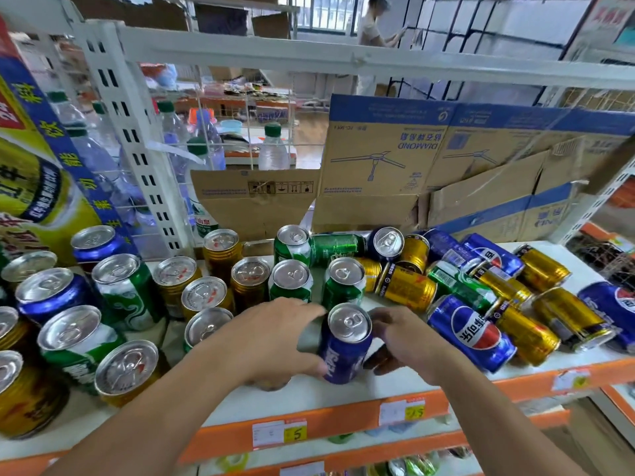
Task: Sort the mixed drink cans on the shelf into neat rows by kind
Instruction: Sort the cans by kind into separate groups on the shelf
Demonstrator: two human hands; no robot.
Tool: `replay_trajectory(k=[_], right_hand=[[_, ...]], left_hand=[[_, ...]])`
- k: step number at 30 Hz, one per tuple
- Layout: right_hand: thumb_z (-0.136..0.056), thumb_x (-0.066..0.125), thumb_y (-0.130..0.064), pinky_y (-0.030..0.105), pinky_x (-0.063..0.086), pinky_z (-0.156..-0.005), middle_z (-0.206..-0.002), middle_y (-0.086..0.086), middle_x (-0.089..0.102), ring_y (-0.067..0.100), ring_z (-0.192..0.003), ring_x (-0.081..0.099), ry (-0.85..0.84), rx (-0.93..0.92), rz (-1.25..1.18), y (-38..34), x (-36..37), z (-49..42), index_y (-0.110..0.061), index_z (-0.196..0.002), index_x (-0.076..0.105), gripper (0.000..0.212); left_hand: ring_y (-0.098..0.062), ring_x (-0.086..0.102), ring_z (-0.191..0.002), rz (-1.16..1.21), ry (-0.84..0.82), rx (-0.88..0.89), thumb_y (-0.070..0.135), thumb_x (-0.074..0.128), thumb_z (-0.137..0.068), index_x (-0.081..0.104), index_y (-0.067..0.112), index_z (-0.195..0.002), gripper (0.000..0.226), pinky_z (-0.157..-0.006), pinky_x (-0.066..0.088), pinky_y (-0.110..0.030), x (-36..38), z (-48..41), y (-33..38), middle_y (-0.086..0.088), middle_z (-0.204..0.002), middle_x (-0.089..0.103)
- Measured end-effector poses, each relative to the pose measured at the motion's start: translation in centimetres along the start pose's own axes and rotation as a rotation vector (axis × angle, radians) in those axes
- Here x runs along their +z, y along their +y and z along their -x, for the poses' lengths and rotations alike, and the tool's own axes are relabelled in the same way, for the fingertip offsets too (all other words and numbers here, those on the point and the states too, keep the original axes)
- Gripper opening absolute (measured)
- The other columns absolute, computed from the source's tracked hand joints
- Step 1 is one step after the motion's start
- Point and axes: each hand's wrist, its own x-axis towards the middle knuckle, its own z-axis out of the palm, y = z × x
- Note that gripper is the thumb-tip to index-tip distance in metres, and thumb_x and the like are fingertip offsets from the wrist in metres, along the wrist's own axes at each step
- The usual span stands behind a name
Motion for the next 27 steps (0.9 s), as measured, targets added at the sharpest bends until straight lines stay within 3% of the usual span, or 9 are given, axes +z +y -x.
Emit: replay_trajectory(k=[3,5,8,13,15,18,22,24,27], right_hand=[[-0.093,0.06,-0.017,0.033,0.054,-0.062,-0.098,0.001,0.067,0.023,-0.079,0.067,0.225,-0.223,0.46,-0.5,-2.4,-0.2,-0.016,-0.111,0.063,0.018],[-0.087,0.065,-0.017,0.033,0.051,-0.073,-0.102,0.002,0.064,0.026,-0.095,0.062,0.417,-0.322,0.737,-0.8,-4.1,-0.1,-0.018,-0.112,0.065,0.025],[-0.085,0.062,-0.024,0.038,0.047,-0.085,-0.119,0.007,0.057,0.031,-0.113,0.052,0.56,-0.226,0.929,-0.5,-6.5,0.3,-0.02,-0.129,0.054,0.044],[-0.086,0.061,-0.043,0.039,0.048,-0.089,-0.136,0.006,0.041,0.031,-0.128,0.041,0.404,0.014,1.16,2.3,-9.2,0.1,-0.025,-0.145,0.028,0.07],[-0.09,0.055,-0.036,0.039,0.045,-0.093,-0.142,0.01,0.036,0.034,-0.132,0.034,0.362,0.004,1.273,3.3,-9.3,0.1,-0.027,-0.153,0.008,0.079],[-0.093,0.047,-0.024,0.04,0.039,-0.097,-0.138,0.014,0.037,0.036,-0.128,0.035,0.364,-0.078,1.382,4.1,-9.2,0.4,-0.022,-0.154,-0.002,0.079],[-0.088,0.057,-0.023,0.041,0.04,-0.098,-0.144,0.01,0.032,0.036,-0.124,0.042,0.274,-0.114,1.235,4.1,-10.6,0.9,-0.024,-0.152,-0.015,0.097],[-0.087,0.059,-0.017,0.037,0.044,-0.087,-0.148,0.01,0.027,0.034,-0.115,0.051,0.188,-0.135,1.125,3.7,-11.2,1.4,-0.025,-0.15,-0.021,0.103],[-0.082,0.066,-0.024,0.033,0.044,-0.072,-0.136,0.006,0.043,0.028,-0.103,0.059,0.135,-0.157,1.004,2.7,-11.9,2.3,-0.022,-0.148,0.001,0.093]], left_hand=[[-0.011,0.046,-0.122,0.021,0.006,0.003,0.069,0.061,-0.076,0.045,0.032,-0.132,0.07,-0.099,0.043,-0.036,-0.8,-0.9,0.6,0.012,-0.132,0.049],[-0.007,0.048,-0.115,0.067,0.039,0.024,0.069,0.061,-0.076,0.046,0.036,-0.129,0.064,-0.095,0.045,-0.032,-1.5,-1.8,1.4,0.016,-0.129,0.05],[-0.003,0.046,-0.113,0.134,0.093,0.044,0.064,0.058,-0.081,0.046,0.038,-0.133,0.059,-0.088,0.042,-0.023,-2.4,-3.4,3.2,0.018,-0.131,0.048],[-0.009,0.049,-0.115,0.026,0.14,0.073,0.057,0.051,-0.09,0.049,0.034,-0.13,0.047,-0.093,0.045,-0.031,-2.6,-7.3,5.8,0.011,-0.129,0.053],[-0.013,0.05,-0.115,-0.065,0.144,0.069,0.055,0.049,-0.092,0.049,0.031,-0.129,0.045,-0.091,0.046,-0.033,-2.5,-8.7,6.8,0.008,-0.125,0.054],[-0.016,0.053,-0.112,-0.155,0.155,0.058,0.053,0.05,-0.092,0.05,0.03,-0.127,0.042,-0.083,0.044,-0.031,-2.4,-10.6,7.9,0.007,-0.121,0.054],[-0.018,0.055,-0.108,-0.249,0.112,0.042,0.051,0.051,-0.093,0.049,0.026,-0.128,0.043,-0.076,0.039,-0.03,-2.5,-12.6,8.7,0.004,-0.119,0.055],[-0.02,0.055,-0.111,-0.301,0.085,0.034,0.05,0.052,-0.093,0.048,0.024,-0.129,0.045,-0.081,0.038,-0.032,-2.5,-13.4,9.0,0.002,-0.12,0.054],[-0.024,0.048,-0.121,-0.352,0.057,0.042,0.048,0.055,-0.091,0.041,0.024,-0.138,0.054,-0.098,0.039,-0.04,-2.1,-14.7,9.3,-0.002,-0.132,0.049]])
